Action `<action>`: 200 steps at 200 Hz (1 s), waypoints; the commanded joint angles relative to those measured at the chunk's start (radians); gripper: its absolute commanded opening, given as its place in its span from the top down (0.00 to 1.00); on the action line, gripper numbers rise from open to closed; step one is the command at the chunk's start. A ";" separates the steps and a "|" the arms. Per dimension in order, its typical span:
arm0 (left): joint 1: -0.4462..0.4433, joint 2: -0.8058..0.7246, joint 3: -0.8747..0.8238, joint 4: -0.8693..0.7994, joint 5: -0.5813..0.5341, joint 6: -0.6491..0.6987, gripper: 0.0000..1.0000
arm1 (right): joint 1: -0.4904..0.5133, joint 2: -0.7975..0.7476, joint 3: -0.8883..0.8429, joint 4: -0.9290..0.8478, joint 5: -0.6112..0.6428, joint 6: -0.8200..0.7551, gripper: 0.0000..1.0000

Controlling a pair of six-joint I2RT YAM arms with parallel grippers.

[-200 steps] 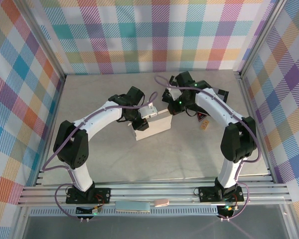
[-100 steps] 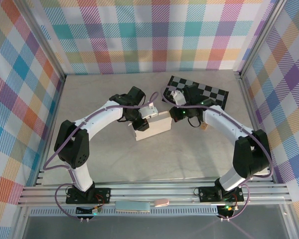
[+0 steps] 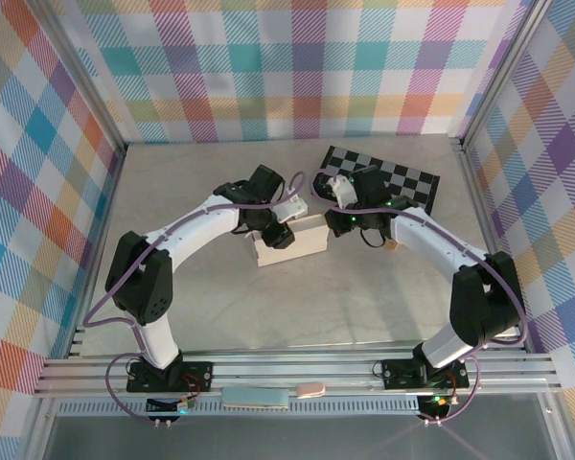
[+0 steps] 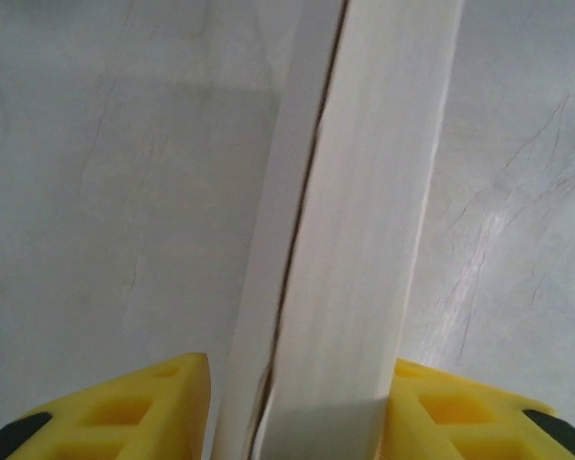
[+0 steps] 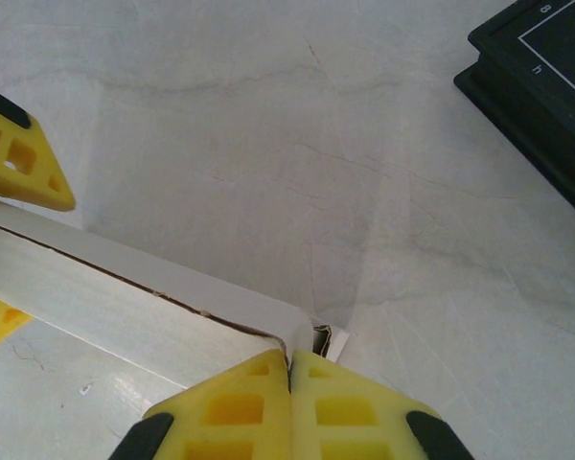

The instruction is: Fold the paper box

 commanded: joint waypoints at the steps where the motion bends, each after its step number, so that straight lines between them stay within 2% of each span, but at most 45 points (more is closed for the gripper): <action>1: -0.040 0.005 0.020 0.119 -0.023 -0.007 0.56 | 0.028 0.007 -0.031 -0.062 -0.049 -0.014 1.00; 52: -0.076 -0.026 -0.047 0.252 -0.056 0.005 0.58 | 0.028 0.010 -0.032 -0.057 -0.055 0.004 1.00; 120: -0.086 -0.073 -0.150 0.312 -0.076 0.005 0.65 | 0.028 0.022 -0.029 -0.052 -0.076 0.038 1.00; 156: -0.092 -0.070 -0.169 0.311 -0.110 0.020 0.68 | 0.028 0.007 -0.010 -0.070 -0.084 0.112 1.00; 200: -0.092 -0.062 -0.167 0.302 -0.119 0.036 0.70 | 0.027 -0.010 0.003 -0.091 -0.109 0.250 0.89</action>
